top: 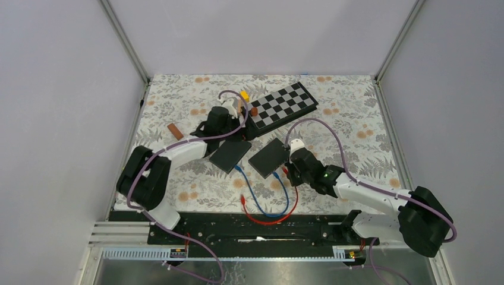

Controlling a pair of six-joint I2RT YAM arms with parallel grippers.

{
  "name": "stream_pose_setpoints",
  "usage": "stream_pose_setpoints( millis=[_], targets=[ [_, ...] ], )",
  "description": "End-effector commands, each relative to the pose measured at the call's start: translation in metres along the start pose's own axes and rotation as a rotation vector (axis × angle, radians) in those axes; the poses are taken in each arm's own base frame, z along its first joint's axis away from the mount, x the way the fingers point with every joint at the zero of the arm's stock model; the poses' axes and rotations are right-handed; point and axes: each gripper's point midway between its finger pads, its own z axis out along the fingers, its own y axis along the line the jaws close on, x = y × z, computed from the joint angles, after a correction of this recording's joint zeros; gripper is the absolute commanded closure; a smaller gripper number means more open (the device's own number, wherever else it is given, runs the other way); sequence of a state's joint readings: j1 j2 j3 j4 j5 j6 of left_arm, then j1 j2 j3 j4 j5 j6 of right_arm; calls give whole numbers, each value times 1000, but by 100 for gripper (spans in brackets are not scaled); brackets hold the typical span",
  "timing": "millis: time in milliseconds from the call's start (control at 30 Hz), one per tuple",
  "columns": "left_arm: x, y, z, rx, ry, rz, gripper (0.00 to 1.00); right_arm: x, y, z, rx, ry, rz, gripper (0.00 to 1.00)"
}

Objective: Insert the plug into the switch port
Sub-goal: Insert the connector into the switch port.

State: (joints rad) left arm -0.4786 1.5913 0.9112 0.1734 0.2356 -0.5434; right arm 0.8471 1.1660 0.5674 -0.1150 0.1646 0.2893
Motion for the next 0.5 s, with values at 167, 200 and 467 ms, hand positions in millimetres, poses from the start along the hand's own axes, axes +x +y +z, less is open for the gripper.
stream_pose_setpoints(
  millis=[167, 200, 467],
  targets=[
    [8, -28, 32, 104, 16, 90, 15, -8, -14, 1, 14, -2, 67, 100],
    [12, -26, 35, 105, 27, 89, 15, -5, -14, 3, 10, -11, 74, 100],
    [31, -35, 48, 187, 87, 132, 17, 3, -17, 4, -6, -100, 141, 100]
  ],
)
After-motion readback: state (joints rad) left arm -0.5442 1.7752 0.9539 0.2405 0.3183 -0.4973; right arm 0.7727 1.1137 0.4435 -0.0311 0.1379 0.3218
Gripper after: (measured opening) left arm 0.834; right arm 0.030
